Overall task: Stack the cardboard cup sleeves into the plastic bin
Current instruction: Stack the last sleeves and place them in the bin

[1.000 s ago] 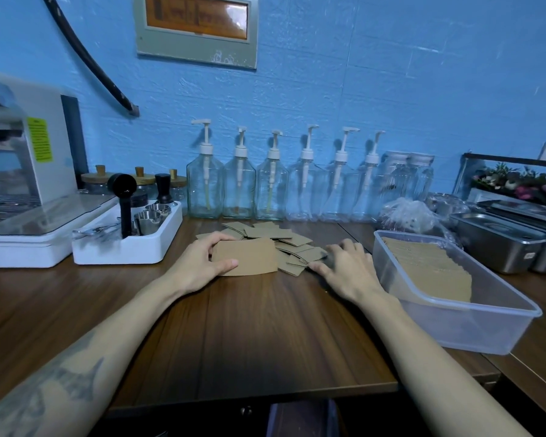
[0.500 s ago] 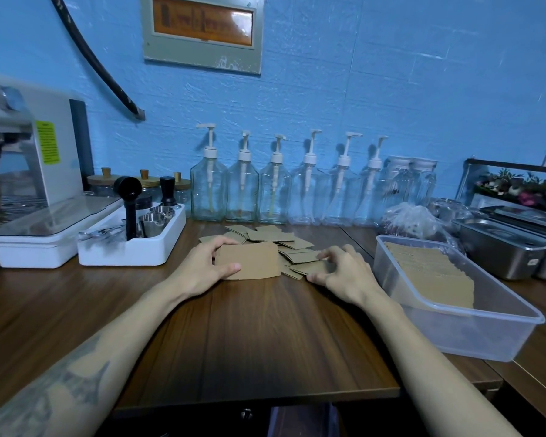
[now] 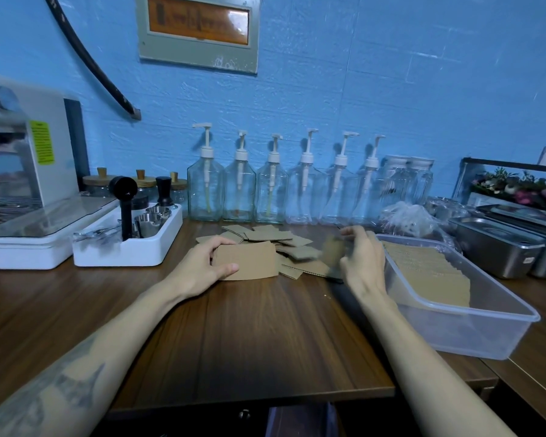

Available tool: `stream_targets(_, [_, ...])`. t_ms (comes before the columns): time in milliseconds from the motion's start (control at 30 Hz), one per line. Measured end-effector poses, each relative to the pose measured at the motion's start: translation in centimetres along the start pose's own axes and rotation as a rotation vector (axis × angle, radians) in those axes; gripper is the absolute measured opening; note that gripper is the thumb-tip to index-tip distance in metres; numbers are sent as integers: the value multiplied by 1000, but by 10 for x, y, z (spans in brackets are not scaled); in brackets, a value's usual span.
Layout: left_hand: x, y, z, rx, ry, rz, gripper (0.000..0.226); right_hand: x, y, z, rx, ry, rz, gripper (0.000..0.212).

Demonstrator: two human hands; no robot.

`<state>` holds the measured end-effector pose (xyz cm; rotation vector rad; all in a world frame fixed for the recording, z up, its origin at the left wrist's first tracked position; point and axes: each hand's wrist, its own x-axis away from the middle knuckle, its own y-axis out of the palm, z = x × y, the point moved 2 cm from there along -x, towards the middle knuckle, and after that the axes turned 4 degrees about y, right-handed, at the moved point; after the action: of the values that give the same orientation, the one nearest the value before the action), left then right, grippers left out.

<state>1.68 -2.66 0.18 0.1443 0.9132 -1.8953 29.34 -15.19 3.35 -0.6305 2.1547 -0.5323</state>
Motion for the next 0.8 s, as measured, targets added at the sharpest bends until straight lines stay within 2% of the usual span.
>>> stream_targets(133, [1, 1, 1, -6, 4, -4, 39, 2, -6, -8, -128, -168, 160, 40])
stream_targets(200, [1, 1, 1, -8, 7, -7, 40, 2, -5, -11, -286, -154, 164, 34])
stream_targets(333, [0, 2, -1, 2, 1, -44, 44, 5, 9, -20, -577, 6, -78, 32])
stream_targets(400, [-1, 3, -2, 20, -9, -75, 48, 11, 21, -26, -582, -27, -228, 34])
stream_targets(500, [0, 5, 0, 43, -17, -113, 57, 22, 35, -37, -537, -116, -352, 37])
stream_targets(667, [2, 12, 6, 76, 6, -99, 51, 29, 48, -49, -486, -187, -410, 40])
stream_targets(800, [1, 15, 4, 33, 17, -99, 42, 36, 49, -52, -504, -276, -409, 58])
